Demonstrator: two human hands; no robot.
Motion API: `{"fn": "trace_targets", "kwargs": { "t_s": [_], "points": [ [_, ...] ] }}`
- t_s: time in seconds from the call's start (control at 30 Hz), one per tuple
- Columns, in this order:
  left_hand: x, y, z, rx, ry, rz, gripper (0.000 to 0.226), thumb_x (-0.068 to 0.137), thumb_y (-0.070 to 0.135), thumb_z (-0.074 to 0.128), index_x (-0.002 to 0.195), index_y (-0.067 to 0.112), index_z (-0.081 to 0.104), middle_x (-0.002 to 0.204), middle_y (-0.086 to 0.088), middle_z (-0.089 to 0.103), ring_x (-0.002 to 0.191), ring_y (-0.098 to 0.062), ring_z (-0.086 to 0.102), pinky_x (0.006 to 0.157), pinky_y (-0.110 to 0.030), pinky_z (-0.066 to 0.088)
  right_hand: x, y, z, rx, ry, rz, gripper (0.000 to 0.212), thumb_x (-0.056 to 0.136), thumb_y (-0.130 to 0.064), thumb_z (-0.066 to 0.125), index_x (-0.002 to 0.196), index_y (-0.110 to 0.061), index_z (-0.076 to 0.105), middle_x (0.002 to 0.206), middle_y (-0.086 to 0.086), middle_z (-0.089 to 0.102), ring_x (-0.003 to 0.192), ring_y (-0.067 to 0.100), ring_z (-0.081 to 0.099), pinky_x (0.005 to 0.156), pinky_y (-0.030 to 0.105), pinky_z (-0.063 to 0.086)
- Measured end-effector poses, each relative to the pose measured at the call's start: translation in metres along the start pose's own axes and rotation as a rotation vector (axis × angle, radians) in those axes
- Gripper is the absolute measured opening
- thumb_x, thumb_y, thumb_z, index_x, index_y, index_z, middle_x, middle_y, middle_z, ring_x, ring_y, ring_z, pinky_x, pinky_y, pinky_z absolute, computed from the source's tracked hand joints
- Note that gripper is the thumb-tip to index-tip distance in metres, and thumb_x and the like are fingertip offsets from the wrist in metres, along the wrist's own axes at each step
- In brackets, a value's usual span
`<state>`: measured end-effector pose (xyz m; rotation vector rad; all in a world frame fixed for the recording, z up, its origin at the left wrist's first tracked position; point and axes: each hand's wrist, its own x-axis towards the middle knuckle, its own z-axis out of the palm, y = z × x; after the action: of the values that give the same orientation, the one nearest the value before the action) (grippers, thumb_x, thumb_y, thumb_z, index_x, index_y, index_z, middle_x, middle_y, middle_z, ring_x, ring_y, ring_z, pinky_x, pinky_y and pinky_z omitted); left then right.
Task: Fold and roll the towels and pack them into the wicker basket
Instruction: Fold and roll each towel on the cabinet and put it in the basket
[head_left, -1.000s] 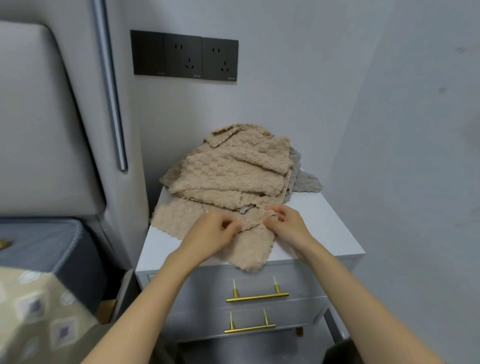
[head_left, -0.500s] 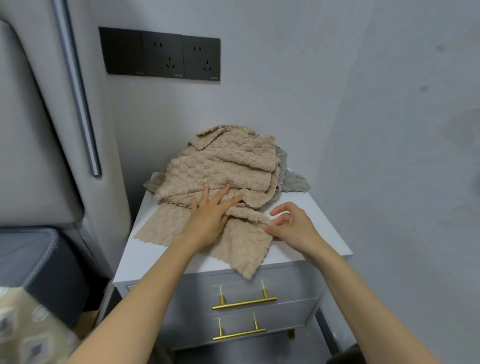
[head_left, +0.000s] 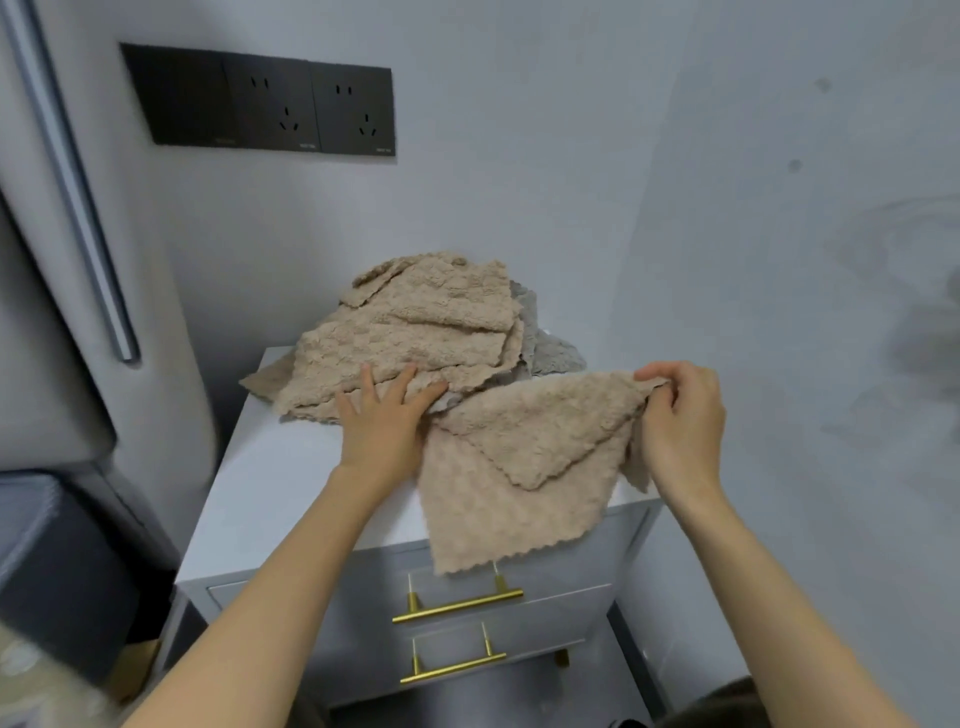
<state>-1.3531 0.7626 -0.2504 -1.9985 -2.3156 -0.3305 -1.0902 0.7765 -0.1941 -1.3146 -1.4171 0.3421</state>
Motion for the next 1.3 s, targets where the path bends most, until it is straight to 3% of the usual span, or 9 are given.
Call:
{"fn": "trace_targets", "kwargs": {
  "t_s": [0.17, 0.37, 0.5, 0.6, 0.73, 0.87, 1.0, 1.13, 1.3],
  "points": [
    [0.0, 0.006, 0.0, 0.027, -0.087, -0.096, 0.052, 0.102, 0.022, 0.03, 0.151, 0.035, 0.017, 0.161, -0.004, -0.008, 0.141, -0.047, -0.014, 0.11, -0.067, 0.001, 0.002, 0.003, -0.014, 0.129, 0.108, 0.127, 0.032, 0.09, 0.003, 0.034, 0.095, -0.019, 0.058, 0.109, 0.002, 0.05, 0.089, 0.009, 0.048, 0.079, 0.014, 0.035],
    [-0.022, 0.06, -0.019, -0.226, -0.105, 0.049, 0.066, 0.088, 0.015, 0.05, 0.147, 0.023, 0.023, 0.158, -0.014, -0.017, 0.14, -0.035, -0.03, 0.112, -0.059, -0.012, -0.01, -0.002, -0.018, 0.221, -0.22, 0.125, 0.018, 0.095, -0.01, 0.048, 0.097, -0.024, 0.059, 0.097, -0.009, 0.061, 0.083, 0.007, 0.059, 0.07, 0.015, 0.045],
    [-0.054, 0.099, -0.039, -0.663, -0.229, 0.281, 0.085, 0.082, 0.053, 0.059, 0.15, 0.037, 0.011, 0.157, 0.012, -0.016, 0.142, -0.014, -0.025, 0.114, -0.054, -0.003, -0.011, -0.007, -0.02, 0.221, -0.225, 0.069, 0.012, 0.093, -0.014, 0.055, 0.091, -0.024, 0.061, 0.092, -0.009, 0.063, 0.085, 0.002, 0.059, 0.074, 0.014, 0.044],
    [-0.071, 0.122, -0.039, -0.774, -0.209, 0.291, 0.105, 0.067, 0.071, 0.067, 0.149, 0.037, 0.009, 0.149, 0.019, 0.01, 0.139, -0.003, 0.007, 0.112, -0.036, 0.019, -0.011, -0.012, -0.027, 0.279, -0.218, 0.05, 0.011, 0.091, -0.016, 0.06, 0.084, -0.024, 0.058, 0.085, -0.008, 0.063, 0.082, 0.003, 0.059, 0.074, 0.018, 0.045],
    [-0.072, 0.132, -0.032, -0.905, 0.008, 0.212, 0.063, 0.075, 0.042, 0.072, 0.13, 0.03, 0.043, 0.118, 0.015, 0.05, 0.105, 0.0, 0.05, 0.087, -0.02, 0.043, -0.01, -0.021, -0.042, 0.426, -0.279, 0.117, 0.01, 0.093, -0.016, 0.058, 0.085, -0.019, 0.056, 0.069, 0.001, 0.061, 0.059, 0.013, 0.052, 0.057, 0.025, 0.043],
    [-0.065, 0.12, -0.045, -1.047, 0.028, 0.169, 0.013, 0.082, 0.013, 0.06, 0.074, 0.024, 0.06, 0.062, 0.021, 0.056, 0.062, -0.003, 0.049, 0.056, -0.019, 0.035, -0.009, -0.028, -0.063, 0.513, -0.383, 0.257, 0.009, 0.094, -0.022, 0.059, 0.088, -0.016, 0.055, 0.062, -0.001, 0.066, 0.048, 0.013, 0.054, 0.046, 0.019, 0.041],
    [-0.064, 0.101, -0.08, -1.37, -0.136, -0.052, 0.019, 0.091, 0.008, 0.053, 0.076, 0.013, 0.063, 0.057, 0.009, 0.059, 0.05, -0.003, 0.051, 0.046, -0.016, 0.038, -0.005, -0.027, -0.08, 0.264, -0.63, 0.295, 0.02, 0.089, -0.036, 0.064, 0.094, -0.017, 0.067, 0.077, -0.006, 0.072, 0.064, 0.003, 0.066, 0.054, 0.012, 0.047],
    [-0.071, 0.08, -0.106, -1.273, -0.334, -0.001, 0.016, 0.094, 0.022, 0.053, 0.087, 0.02, 0.068, 0.068, 0.008, 0.07, 0.059, -0.001, 0.064, 0.051, -0.01, 0.046, -0.006, -0.026, -0.087, 0.08, -0.976, 0.264, 0.023, 0.082, -0.042, 0.067, 0.1, -0.027, 0.068, 0.086, -0.015, 0.073, 0.079, -0.002, 0.068, 0.061, 0.008, 0.046],
    [-0.066, 0.046, -0.088, -0.916, -0.101, 0.098, 0.006, 0.094, 0.031, 0.056, 0.096, 0.026, 0.058, 0.089, 0.004, 0.065, 0.08, -0.009, 0.058, 0.071, -0.027, 0.041, 0.0, -0.003, -0.078, -0.25, -0.917, 0.266, 0.029, 0.071, -0.03, 0.083, 0.089, -0.011, 0.07, 0.075, 0.001, 0.064, 0.07, 0.013, 0.06, 0.059, 0.023, 0.042]
  ]
}}
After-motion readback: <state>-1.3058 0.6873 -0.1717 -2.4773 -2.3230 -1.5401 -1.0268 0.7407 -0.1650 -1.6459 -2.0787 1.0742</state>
